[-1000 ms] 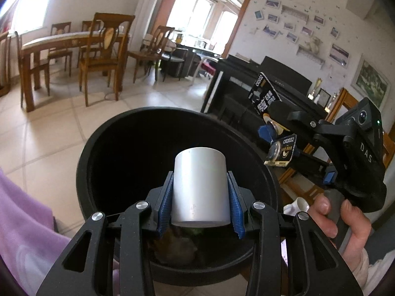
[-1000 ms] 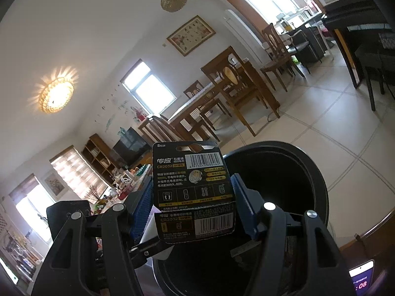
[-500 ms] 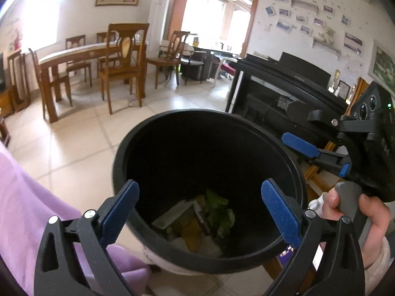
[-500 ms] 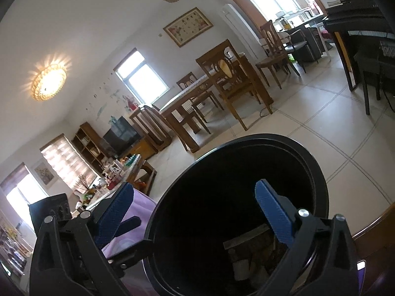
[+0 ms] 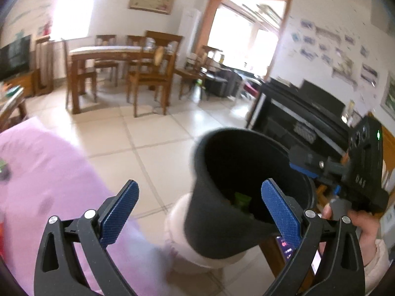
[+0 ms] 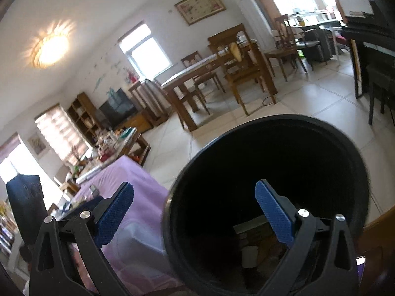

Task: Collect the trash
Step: 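Move both open tools back from the bin to the table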

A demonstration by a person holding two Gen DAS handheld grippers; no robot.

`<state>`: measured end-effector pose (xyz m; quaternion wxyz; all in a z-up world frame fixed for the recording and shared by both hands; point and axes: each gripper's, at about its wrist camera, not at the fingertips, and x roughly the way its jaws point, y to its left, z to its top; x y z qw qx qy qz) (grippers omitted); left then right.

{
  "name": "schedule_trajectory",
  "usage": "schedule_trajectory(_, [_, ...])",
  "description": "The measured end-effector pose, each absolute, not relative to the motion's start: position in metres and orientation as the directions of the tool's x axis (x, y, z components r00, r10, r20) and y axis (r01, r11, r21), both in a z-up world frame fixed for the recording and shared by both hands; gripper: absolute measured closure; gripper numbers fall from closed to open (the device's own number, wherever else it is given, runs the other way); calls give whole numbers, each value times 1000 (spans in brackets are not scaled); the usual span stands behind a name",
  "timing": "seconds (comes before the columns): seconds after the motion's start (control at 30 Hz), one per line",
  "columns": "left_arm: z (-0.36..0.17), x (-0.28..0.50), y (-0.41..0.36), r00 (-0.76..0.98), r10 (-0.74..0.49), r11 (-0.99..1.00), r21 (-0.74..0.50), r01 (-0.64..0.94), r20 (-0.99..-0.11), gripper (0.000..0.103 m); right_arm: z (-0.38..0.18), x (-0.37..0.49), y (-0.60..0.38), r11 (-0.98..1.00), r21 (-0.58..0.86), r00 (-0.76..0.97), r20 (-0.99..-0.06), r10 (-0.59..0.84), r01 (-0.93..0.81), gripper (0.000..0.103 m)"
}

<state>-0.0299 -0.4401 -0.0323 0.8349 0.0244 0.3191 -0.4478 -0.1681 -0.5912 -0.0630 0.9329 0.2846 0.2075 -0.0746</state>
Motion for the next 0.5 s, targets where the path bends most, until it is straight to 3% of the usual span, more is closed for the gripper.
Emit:
schedule_trajectory(0.27, [-11, 18, -297, 558, -648, 745, -278, 606, -519, 5, -56, -119, -516, 893, 431, 881, -465, 93, 133, 5])
schedule_trajectory(0.5, [-11, 74, -136, 670, -500, 860, -403, 313, -549, 5, -46, -63, -434, 924, 381, 840, -493, 227, -27, 5])
